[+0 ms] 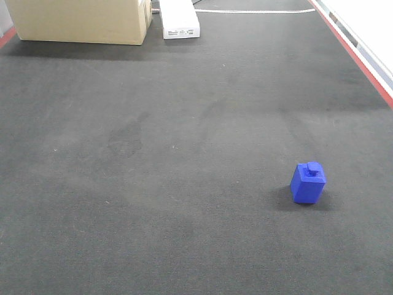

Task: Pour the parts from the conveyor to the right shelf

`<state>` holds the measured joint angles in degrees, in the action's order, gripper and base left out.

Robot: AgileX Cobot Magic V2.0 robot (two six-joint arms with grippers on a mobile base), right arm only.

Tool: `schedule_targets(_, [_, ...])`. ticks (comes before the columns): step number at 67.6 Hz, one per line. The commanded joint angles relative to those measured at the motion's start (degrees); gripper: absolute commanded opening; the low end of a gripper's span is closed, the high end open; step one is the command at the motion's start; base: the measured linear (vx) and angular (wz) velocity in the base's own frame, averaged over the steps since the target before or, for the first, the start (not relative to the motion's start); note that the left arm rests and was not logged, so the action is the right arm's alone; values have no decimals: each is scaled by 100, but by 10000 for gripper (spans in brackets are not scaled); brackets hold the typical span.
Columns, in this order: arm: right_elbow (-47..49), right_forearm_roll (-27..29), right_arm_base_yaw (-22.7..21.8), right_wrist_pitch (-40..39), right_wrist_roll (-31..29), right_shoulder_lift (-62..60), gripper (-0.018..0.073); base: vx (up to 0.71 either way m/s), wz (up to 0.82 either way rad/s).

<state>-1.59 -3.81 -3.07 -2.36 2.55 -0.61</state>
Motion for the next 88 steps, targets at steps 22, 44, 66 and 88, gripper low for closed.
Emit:
schedule_targets(22, [-108,-40,-24,-424,-20,-51,-8,0,0])
schedule_targets(44, [-108,-40,-24,-424,-20,-51,-8,0,0])
schedule_targets(66, [-105,-40,-24,-458,-20,-51,-8,0,0])
schedule_targets(88, [145,-16,-24,-480,-15,-51,-8,0,0])
